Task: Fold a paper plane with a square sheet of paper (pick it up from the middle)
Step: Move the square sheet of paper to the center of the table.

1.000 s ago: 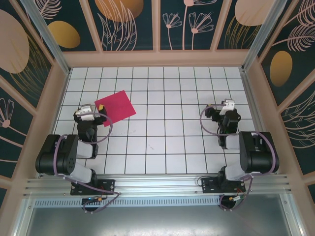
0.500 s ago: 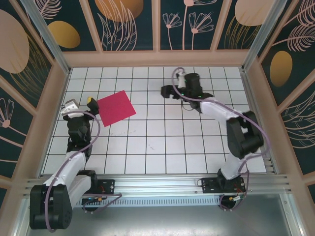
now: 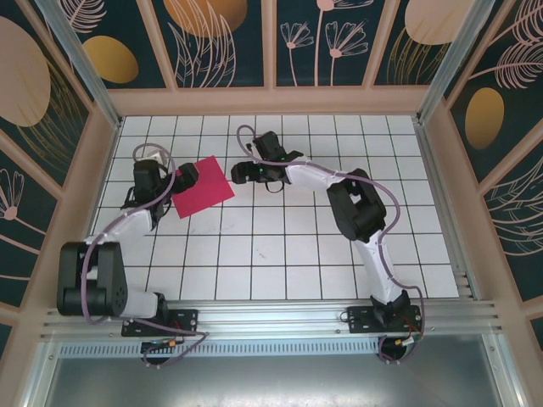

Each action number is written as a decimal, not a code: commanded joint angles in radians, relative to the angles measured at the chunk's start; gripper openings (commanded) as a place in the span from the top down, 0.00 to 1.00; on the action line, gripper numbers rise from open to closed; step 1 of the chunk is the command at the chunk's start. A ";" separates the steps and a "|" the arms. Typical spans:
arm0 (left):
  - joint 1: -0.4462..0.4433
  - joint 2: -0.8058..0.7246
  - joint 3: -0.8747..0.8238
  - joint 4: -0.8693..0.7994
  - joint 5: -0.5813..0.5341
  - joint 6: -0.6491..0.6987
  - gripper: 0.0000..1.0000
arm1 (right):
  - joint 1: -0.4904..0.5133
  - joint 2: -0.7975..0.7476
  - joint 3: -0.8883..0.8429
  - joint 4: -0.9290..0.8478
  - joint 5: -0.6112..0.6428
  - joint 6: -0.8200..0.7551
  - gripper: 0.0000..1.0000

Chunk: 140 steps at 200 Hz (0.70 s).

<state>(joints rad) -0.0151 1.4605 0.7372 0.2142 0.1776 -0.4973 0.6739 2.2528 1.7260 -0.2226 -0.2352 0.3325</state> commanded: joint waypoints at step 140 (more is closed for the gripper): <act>-0.260 0.416 0.203 -0.296 0.033 -0.006 0.02 | -0.163 -0.626 -0.678 0.122 0.180 0.095 0.03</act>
<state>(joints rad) -0.2134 1.8507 1.0153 -0.0200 0.1364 -0.4904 0.5571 1.7050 1.1149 -0.1146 -0.0704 0.4034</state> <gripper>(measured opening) 0.985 0.972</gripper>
